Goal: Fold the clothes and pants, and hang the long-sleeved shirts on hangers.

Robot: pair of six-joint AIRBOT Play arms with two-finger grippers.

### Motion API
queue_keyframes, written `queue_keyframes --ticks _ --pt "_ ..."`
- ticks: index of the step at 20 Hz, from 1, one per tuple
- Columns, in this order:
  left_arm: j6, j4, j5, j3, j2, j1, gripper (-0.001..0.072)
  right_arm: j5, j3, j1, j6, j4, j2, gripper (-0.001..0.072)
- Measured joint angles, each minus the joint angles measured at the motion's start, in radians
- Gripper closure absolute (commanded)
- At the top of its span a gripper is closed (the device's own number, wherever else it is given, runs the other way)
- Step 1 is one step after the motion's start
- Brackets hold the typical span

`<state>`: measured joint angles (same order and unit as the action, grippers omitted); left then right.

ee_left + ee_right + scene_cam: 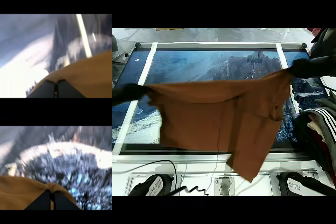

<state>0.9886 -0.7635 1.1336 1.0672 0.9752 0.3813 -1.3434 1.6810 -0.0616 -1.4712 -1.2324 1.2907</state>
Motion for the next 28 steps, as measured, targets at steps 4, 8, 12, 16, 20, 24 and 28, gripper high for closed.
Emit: queue_keyframes --ticks 4,8,12,16,20,24,28 --pt "-0.073 0.013 -0.13 -0.042 0.294 -0.108 0.0689 0.074 0.0 0.0 -0.001 0.003 0.245 0.0697" --pt "-0.097 0.05 -0.32 -0.038 0.459 -0.162 0.0262 0.184 0.0 0.0 -0.002 0.002 0.366 0.0594" --pt "-0.109 0.082 -0.383 0.024 0.473 -0.148 0.0004 0.222 0.028 -0.019 -0.005 -0.075 0.391 0.0371" --pt "-0.122 0.002 -0.255 0.088 0.362 -0.058 0.0014 0.081 0.044 -0.109 0.015 -0.205 0.356 0.0456" --pt "-0.124 -0.135 -0.104 0.107 0.2 0.082 0.0015 -0.129 -0.042 -0.279 0.078 -0.201 0.286 0.0469" --pt "-0.095 -0.213 -0.049 0.112 0.082 0.219 0.0014 -0.182 -0.328 -0.433 0.163 -0.029 0.152 0.0466" --pt "-0.045 -0.243 -0.024 0.099 0.059 0.283 0.0014 -0.071 -0.723 -0.488 0.263 0.156 0.032 0.0341"
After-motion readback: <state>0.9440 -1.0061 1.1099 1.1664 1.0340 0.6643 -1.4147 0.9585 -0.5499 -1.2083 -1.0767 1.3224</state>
